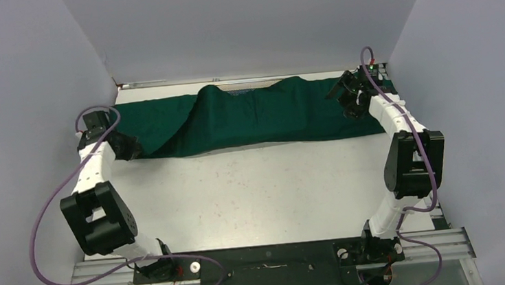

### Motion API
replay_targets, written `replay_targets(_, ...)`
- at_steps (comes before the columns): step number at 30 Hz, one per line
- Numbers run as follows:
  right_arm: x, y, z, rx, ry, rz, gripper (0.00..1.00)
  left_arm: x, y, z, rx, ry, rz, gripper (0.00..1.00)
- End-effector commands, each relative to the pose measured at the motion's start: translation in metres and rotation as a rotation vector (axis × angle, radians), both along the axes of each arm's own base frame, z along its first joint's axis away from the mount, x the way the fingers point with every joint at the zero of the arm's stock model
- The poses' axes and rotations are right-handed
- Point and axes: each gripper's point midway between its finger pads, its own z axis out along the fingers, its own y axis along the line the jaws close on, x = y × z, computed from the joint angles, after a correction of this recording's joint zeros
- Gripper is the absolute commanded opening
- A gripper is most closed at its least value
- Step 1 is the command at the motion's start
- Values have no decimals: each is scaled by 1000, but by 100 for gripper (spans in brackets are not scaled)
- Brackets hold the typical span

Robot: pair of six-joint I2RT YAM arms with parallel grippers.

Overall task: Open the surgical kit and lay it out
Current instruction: Open the surgical kit at the center of the board.

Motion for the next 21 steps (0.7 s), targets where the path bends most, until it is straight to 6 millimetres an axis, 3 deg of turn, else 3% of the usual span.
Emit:
replay_targets(1, 19, -13, 26, -29, -72, -35, 80, -17, 11, 49, 37, -51, -57, 0)
replay_targets(5, 33, -21, 22, -41, -80, -73, 81, -33, 18, 56, 18, -79, -35, 0)
replay_targets(11, 68, -21, 14, -21, -149, -102, 84, -61, 46, 62, 19, -105, 46, 0)
replay_targets(21, 109, 12, -8, 60, -172, -111, 90, -106, 87, 71, 146, -83, 234, 0)
